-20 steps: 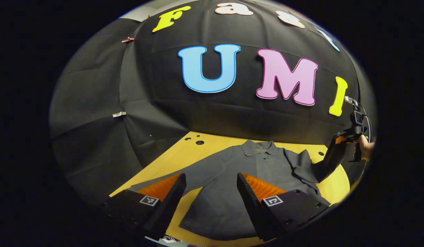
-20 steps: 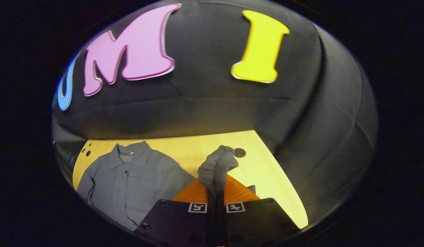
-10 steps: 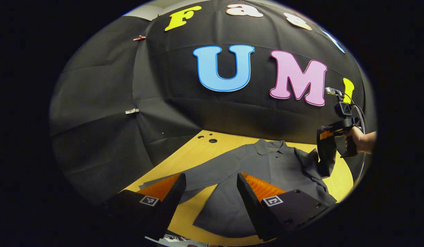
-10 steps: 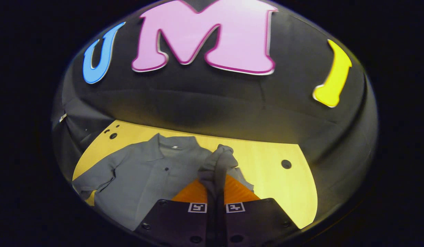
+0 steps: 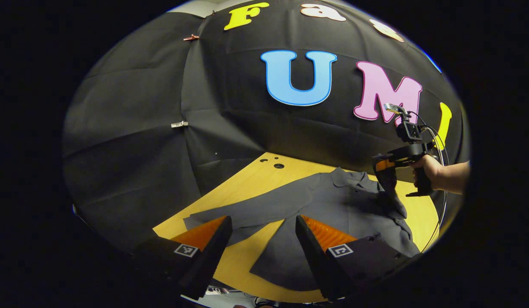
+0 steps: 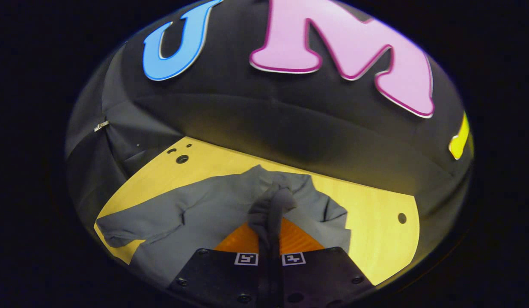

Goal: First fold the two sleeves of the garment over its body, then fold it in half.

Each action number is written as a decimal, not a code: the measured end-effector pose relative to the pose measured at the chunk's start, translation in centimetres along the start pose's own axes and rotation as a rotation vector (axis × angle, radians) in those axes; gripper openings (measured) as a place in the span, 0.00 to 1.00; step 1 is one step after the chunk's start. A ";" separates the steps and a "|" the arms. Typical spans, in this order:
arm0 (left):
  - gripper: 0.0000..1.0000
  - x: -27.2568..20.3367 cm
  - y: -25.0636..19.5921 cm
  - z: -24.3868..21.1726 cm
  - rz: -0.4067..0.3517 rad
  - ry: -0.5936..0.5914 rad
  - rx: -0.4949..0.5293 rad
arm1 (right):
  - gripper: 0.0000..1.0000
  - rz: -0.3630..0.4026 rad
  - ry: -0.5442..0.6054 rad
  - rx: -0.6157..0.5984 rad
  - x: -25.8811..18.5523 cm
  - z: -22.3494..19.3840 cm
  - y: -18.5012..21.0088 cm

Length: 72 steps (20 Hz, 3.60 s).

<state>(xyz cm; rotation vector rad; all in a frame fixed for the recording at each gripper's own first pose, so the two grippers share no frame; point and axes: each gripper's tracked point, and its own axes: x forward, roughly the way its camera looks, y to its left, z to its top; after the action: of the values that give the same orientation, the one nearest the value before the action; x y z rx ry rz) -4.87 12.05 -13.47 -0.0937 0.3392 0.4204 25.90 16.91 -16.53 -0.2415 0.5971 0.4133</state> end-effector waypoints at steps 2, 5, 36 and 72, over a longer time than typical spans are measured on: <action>0.94 0.2 0.6 -0.6 0.013 0.017 -0.014 | 0.05 0.035 0.008 -0.021 0.9 -0.2 2.3; 0.94 0.5 1.4 -0.7 0.028 0.014 -0.034 | 0.05 0.097 0.034 -0.007 2.4 -1.0 6.1; 0.94 13.4 15.5 -5.5 0.259 0.172 -0.048 | 1.00 -0.185 0.130 0.185 -15.4 -13.2 -7.8; 0.06 18.4 9.7 -5.0 0.132 0.313 -0.017 | 0.99 -0.305 0.165 0.383 -26.0 -27.2 -13.4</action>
<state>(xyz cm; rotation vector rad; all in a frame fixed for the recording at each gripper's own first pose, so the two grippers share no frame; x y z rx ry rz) 5.38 27.18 -24.67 -0.1549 0.6527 0.5403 -1.03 -12.14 -21.67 0.0029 0.7746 -0.0196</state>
